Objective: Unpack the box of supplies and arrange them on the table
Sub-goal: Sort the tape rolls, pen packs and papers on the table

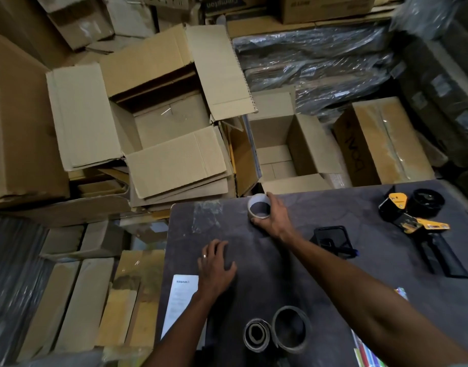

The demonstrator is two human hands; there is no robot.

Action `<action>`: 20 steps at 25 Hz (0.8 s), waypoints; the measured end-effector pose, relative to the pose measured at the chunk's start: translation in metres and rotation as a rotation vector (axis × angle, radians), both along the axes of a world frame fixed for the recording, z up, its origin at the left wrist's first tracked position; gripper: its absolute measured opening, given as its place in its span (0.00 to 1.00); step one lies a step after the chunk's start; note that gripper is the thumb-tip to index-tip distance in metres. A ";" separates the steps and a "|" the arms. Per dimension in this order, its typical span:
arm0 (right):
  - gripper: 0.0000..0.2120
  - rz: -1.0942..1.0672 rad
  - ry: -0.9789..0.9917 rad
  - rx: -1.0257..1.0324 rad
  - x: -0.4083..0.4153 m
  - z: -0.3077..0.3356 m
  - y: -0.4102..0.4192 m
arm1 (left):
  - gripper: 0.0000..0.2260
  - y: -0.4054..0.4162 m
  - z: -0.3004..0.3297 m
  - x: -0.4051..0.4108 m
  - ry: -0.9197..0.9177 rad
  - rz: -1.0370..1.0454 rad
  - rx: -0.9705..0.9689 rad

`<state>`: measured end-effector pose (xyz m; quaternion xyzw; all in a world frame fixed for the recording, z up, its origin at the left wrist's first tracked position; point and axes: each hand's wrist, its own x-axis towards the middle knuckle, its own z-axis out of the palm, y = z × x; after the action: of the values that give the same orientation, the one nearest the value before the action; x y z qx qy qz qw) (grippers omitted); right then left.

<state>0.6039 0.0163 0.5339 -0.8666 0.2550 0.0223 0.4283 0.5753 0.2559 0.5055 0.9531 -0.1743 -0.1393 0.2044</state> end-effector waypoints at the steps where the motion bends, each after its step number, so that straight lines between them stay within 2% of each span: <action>1: 0.48 -0.009 -0.010 0.006 -0.003 -0.001 0.000 | 0.26 0.000 -0.003 -0.004 -0.019 0.006 0.004; 3: 0.45 -0.011 -0.026 0.005 -0.010 0.001 0.002 | 0.27 -0.001 -0.008 -0.011 -0.054 0.016 0.017; 7: 0.48 0.015 -0.011 -0.005 -0.036 0.004 0.010 | 0.27 -0.002 -0.013 -0.017 -0.062 0.030 0.037; 12: 0.48 0.095 -0.008 0.037 -0.092 0.015 0.028 | 0.26 0.002 -0.009 -0.019 -0.008 0.009 -0.006; 20: 0.47 0.179 0.051 0.004 -0.153 0.017 0.037 | 0.18 0.017 -0.001 -0.081 0.071 0.053 -0.341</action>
<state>0.4506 0.0530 0.5505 -0.8842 0.1872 0.0834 0.4198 0.4944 0.2734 0.5045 0.9033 -0.1630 -0.1360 0.3728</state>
